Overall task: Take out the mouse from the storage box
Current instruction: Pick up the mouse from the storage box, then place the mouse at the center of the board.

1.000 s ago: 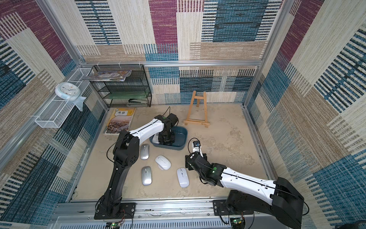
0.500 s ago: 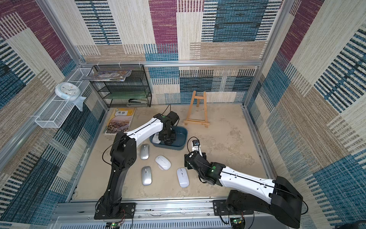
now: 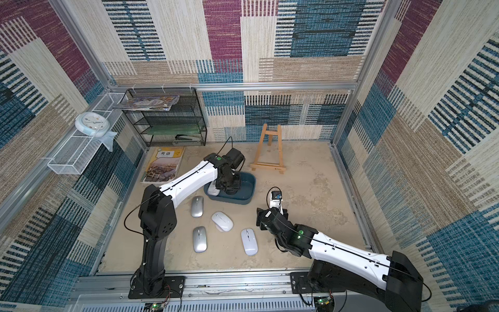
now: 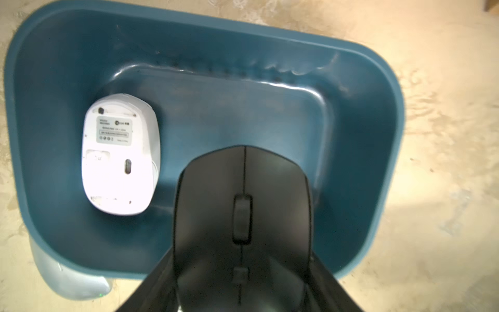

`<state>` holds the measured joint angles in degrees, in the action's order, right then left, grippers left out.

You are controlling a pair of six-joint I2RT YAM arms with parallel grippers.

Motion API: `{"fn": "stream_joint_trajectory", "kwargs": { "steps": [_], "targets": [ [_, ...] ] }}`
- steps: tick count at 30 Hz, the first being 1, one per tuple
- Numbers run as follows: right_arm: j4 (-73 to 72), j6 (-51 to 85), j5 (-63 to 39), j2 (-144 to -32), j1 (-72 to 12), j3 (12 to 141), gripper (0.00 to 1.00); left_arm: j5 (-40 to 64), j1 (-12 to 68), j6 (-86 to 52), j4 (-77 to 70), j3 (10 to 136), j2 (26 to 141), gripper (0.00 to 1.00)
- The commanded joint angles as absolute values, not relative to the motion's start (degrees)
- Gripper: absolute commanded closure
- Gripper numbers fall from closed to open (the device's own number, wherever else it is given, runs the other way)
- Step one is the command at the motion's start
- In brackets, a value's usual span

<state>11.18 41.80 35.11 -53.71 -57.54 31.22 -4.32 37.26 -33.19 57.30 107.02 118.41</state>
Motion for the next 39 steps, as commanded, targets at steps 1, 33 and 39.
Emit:
{"fn": "stream_joint_trajectory", "kwargs": {
  "steps": [1, 33, 39],
  "targets": [
    [14.73, 45.62, 40.49, -50.17, -57.57, 31.09, 0.24, -5.63, 38.89, -34.49, 57.16, 106.02, 115.98, 0.54],
    [26.43, 50.05, 48.61, -26.01, -57.46, 26.37, 0.11, -0.79, 57.38, -42.26, 53.19, 108.59, 126.2, 0.55],
    [27.51, 50.34, 49.46, -24.7, -57.47, 25.67, 0.1, -0.94, 57.32, -42.32, 53.22, 110.57, 129.6, 0.55]
  ]
}}
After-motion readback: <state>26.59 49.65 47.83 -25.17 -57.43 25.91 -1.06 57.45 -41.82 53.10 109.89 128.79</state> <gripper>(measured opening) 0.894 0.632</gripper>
